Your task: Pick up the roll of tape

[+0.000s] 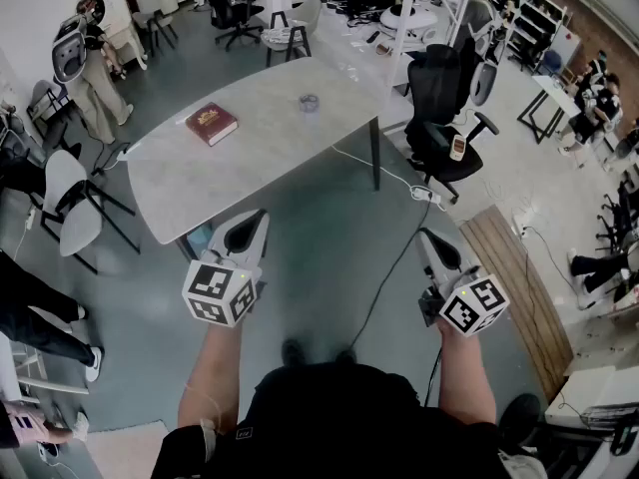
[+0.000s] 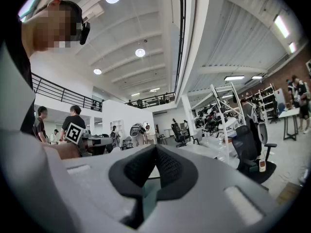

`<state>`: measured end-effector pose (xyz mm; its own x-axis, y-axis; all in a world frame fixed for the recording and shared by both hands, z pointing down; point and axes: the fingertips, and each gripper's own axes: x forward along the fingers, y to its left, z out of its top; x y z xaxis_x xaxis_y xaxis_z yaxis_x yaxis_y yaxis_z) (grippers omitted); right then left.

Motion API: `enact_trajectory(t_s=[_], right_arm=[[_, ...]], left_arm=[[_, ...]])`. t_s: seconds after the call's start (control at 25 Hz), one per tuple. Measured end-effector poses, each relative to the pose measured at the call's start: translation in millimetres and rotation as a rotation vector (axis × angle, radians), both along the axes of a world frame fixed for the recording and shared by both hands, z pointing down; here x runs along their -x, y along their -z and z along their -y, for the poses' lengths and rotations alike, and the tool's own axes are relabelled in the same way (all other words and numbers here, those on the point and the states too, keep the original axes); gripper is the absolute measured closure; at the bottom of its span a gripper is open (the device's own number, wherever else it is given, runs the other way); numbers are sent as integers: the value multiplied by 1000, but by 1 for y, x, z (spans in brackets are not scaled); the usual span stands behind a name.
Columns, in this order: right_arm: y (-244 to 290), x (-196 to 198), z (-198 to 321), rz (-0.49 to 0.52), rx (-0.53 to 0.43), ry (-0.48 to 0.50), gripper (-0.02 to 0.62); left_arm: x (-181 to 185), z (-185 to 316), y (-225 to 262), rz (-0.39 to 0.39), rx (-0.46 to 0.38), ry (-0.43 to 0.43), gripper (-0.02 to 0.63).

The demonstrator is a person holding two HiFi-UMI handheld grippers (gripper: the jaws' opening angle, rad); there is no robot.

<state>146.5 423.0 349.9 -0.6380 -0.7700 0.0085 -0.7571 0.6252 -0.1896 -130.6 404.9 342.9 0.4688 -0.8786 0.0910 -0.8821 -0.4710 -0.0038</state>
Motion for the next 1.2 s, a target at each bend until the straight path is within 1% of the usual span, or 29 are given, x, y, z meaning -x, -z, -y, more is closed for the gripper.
enact_trajectory(t_s=[0.24,0.48,0.64,0.88,0.96,1.0,1.2], right_arm=[[5,-20,-2,8,-9,13,594],[5,-35,-4,0,-3,23,594],[-3,-47,-4,-13,13,25,594],[-17,-75,-9,-11,27,21,592],[-24,-83,-11,-17,41,18,592],[-27,-88,-13,-20,48,18,592],[-34,-104,-11,-14,66,21,592]], left_arm=[[-23,-3,0,5,16,6,595],[-41,-8,7,-7,3,-3,594],[-55,-5,4,7,20,1,594],[-78,-6,2,20,28,0,587],[-84,-8,-2,15,41,3,530],[-88,-9,-5,11,49,5,514],[-101,-5,-13,-4,70,11,492]])
